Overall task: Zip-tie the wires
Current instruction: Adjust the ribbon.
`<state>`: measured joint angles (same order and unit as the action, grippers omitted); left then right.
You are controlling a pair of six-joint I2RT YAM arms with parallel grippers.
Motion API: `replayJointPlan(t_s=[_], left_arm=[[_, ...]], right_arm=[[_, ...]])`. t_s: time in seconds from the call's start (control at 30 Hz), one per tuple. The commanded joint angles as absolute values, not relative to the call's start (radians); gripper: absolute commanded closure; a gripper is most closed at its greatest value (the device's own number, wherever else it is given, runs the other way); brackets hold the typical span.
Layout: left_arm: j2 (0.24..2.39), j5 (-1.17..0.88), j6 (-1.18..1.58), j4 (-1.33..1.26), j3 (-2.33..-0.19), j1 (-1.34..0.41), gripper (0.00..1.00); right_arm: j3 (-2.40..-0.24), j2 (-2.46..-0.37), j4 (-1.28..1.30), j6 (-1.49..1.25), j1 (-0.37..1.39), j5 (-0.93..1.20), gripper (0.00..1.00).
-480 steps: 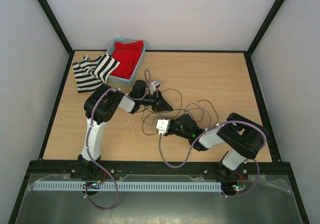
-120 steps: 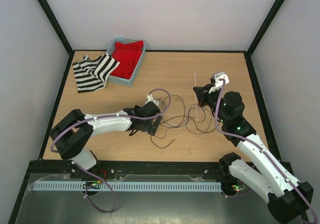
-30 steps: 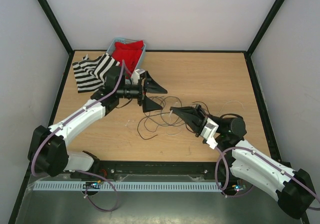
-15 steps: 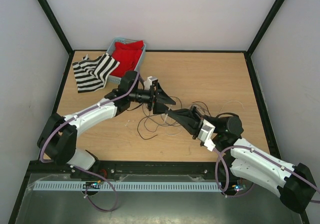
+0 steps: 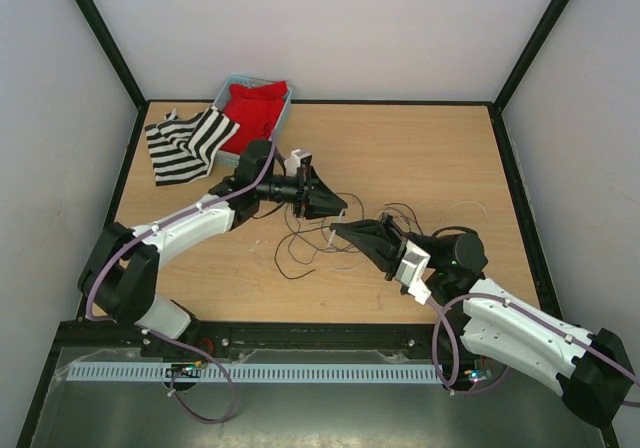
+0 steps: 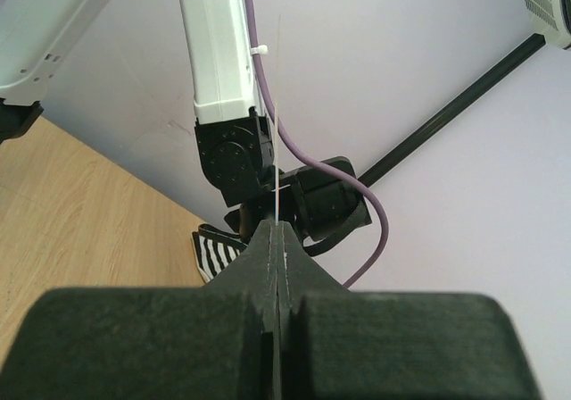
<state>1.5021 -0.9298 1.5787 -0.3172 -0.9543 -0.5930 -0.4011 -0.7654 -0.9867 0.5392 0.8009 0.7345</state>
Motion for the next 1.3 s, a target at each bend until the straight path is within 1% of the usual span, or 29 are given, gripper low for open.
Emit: replayJointPlan(t_s=[0.0,0.1,0.2,0.5,0.6,0.83,0.9,0.93,1.0,1.07,1.13,1.2,1.27], left_arm=[[1.507,-0.927,1.592,-0.360,-0.948,-0.582,0.80],[1.510,-0.923,1.583,-0.363,-0.948,-0.576,0.87],[1.515,-0.916,1.575,-0.366,-0.956,-0.569,0.90],[1.539,-0.914,1.581,-0.393,-0.973,-0.571,0.90],[1.549,-0.912,1.585,-0.405,-0.972,-0.570,1.00],[1.572,-0.905,1.511,-0.427,-1.004,-0.532,1.00],[1.585,-0.892,1.450,-0.428,-1.034,-0.509,1.00],[1.594,-0.878,1.413,-0.429,-1.049,-0.497,1.00],[1.617,-0.847,1.359,-0.430,-1.074,-0.468,1.00],[1.647,-0.842,1.335,-0.449,-1.090,-0.425,1.00],[1.660,-0.777,1.334,-0.517,-1.083,-0.395,1.00],[1.672,-0.719,1.257,-0.550,-1.107,-0.384,1.00],[1.699,-0.710,1.183,-0.550,-1.150,-0.384,1.00]], right_arm=[[-0.414,-0.755,-0.988,0.547,0.810,0.743,1.00],[-0.412,-0.755,-0.987,0.545,0.811,0.744,1.00],[-0.407,-0.757,-0.989,0.543,0.813,0.743,1.00],[-0.390,-0.778,-1.008,0.545,0.816,0.732,1.00],[-0.385,-0.781,-1.014,0.545,0.816,0.729,1.00],[-0.353,-0.768,-0.998,0.536,0.816,0.689,0.99],[-0.331,-0.757,-0.999,0.509,0.815,0.648,0.89],[-0.318,-0.751,-1.000,0.498,0.816,0.630,0.81],[-0.285,-0.741,-1.007,0.478,0.816,0.599,0.73],[-0.256,-0.730,-0.994,0.461,0.817,0.571,0.60],[-0.228,-0.717,-0.976,0.453,0.817,0.540,0.54],[-0.202,-0.703,-0.962,0.457,0.817,0.504,0.47],[-0.203,-0.665,-0.891,0.466,0.818,0.456,0.42]])
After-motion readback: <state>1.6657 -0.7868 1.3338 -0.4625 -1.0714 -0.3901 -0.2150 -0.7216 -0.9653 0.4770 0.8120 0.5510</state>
